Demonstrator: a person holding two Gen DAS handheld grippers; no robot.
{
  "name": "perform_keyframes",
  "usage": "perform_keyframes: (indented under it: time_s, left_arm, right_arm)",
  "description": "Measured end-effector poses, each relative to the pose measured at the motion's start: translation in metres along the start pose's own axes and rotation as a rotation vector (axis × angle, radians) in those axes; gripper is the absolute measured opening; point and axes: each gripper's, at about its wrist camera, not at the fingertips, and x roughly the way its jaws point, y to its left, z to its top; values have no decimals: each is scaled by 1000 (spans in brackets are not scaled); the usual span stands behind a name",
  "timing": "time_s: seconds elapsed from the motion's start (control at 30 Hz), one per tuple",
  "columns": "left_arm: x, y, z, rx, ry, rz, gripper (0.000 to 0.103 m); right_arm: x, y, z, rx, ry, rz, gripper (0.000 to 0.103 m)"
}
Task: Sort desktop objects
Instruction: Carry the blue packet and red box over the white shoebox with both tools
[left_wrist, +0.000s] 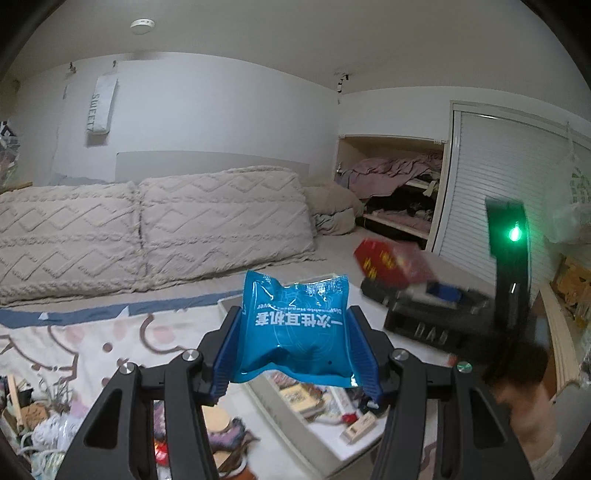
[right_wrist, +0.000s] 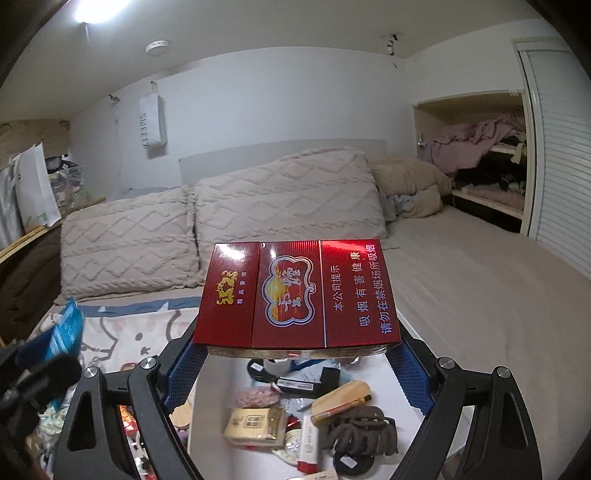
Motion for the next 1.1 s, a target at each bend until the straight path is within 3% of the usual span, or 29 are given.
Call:
perform_keyframes:
  time_s: [0.4,0.63,0.83,1.1]
  left_arm:
    - [44,-5,23,1,11,21,56]
    - [64,-8,23,3,31,31,56]
    - [87,-9,17,-17,86,34,56]
    - [106,-14,13,-23,144,35,56]
  right_arm:
    - [26,-19,-11,-20,74,-68,90]
    - [40,-38,-8,53,92,-92,90]
    - [63,-34,-20,7,189,-126,90]
    - [77,-34,-32,-42,289,-100,90]
